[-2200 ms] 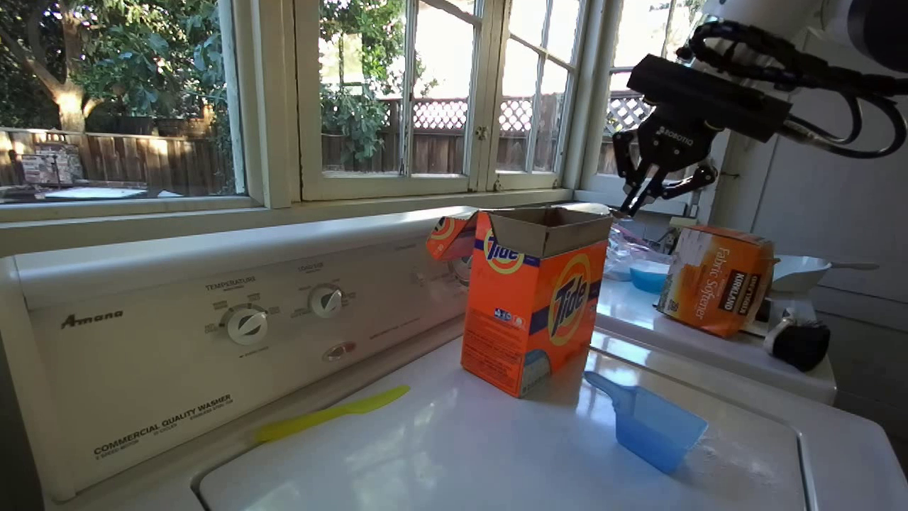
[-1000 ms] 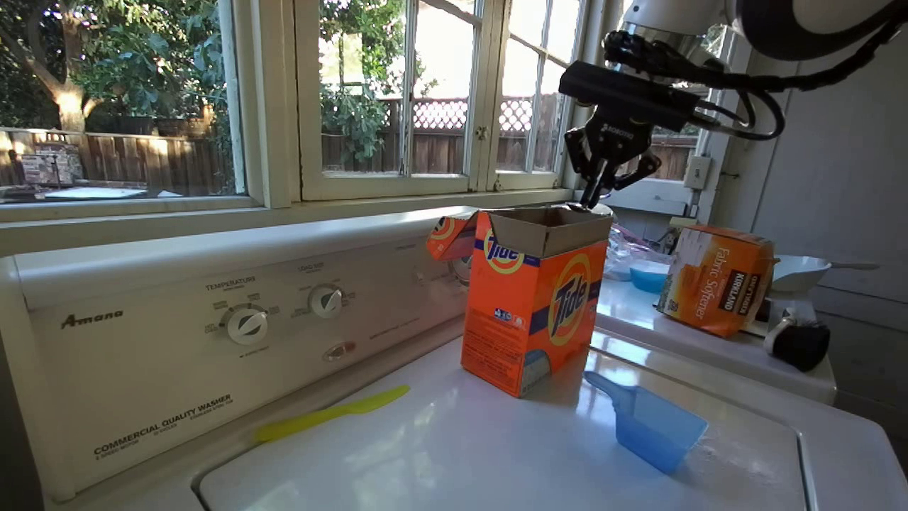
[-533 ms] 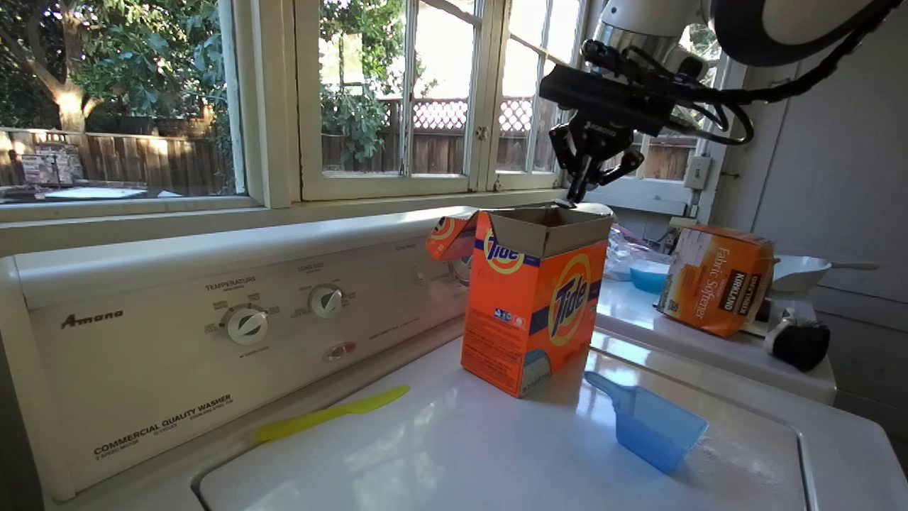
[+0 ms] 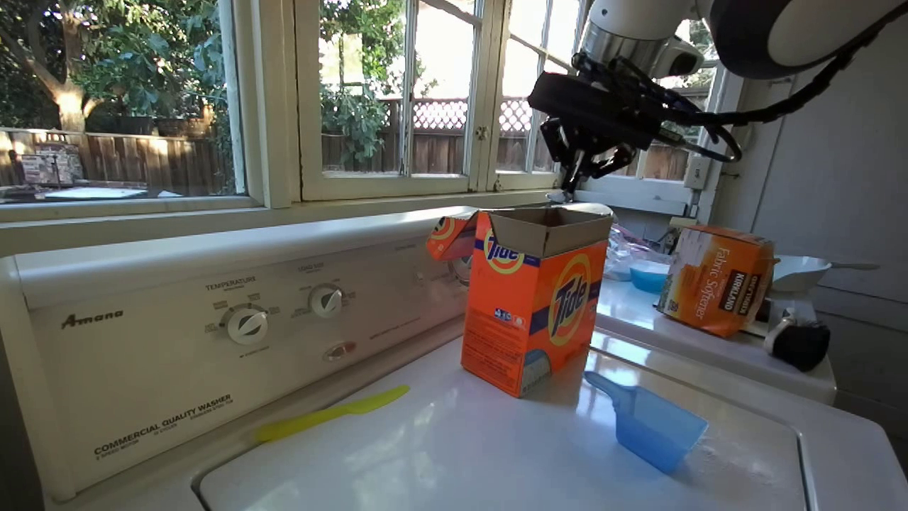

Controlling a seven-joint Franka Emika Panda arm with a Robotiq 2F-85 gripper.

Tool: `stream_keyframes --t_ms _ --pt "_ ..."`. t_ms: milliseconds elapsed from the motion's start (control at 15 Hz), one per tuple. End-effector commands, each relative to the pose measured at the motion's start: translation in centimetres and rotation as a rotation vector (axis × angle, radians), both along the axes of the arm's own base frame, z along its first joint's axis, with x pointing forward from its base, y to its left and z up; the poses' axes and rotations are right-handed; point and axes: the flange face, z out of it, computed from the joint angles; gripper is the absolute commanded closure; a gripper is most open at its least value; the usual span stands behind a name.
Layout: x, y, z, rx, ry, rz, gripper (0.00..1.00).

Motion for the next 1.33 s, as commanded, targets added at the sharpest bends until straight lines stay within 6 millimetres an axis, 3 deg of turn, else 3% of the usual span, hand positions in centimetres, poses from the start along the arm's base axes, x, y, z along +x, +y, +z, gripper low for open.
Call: stream_keyframes --t_ms 0,1267 --pt "-0.2 0.9 0.1 -0.072 -0.057 -0.029 0.98" --pt "-2.7 4.2 0.6 -0.354 -0.268 -0.017 0.98"
